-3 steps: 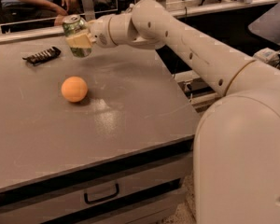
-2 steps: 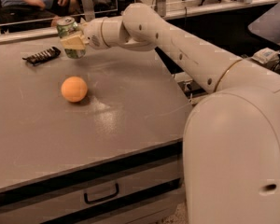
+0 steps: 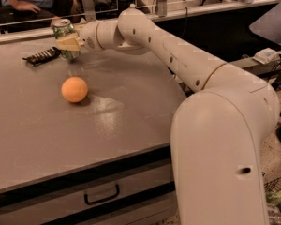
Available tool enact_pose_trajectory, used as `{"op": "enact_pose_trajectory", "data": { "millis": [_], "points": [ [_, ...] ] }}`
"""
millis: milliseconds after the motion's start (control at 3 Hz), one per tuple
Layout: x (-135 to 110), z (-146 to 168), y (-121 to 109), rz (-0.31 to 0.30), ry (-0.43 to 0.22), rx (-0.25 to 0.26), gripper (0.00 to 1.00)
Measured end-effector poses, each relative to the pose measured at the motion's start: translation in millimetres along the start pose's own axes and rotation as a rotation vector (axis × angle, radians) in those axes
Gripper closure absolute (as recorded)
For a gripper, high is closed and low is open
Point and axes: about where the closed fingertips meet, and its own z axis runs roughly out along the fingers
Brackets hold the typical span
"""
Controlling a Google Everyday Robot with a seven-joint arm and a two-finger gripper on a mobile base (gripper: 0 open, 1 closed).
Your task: Move green can near rxbar chocolate
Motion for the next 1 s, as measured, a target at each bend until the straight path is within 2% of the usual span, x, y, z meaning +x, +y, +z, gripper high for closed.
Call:
{"op": "enact_pose_trajectory", "data": {
  "millis": [667,1000],
  "points": [
    [-0.3,17.5,-0.1,0.007,-0.008,-0.019,0.15],
    [-1.5,17.4,-1.4,-0.004,0.001,-0.022,0.0]
  ]
}}
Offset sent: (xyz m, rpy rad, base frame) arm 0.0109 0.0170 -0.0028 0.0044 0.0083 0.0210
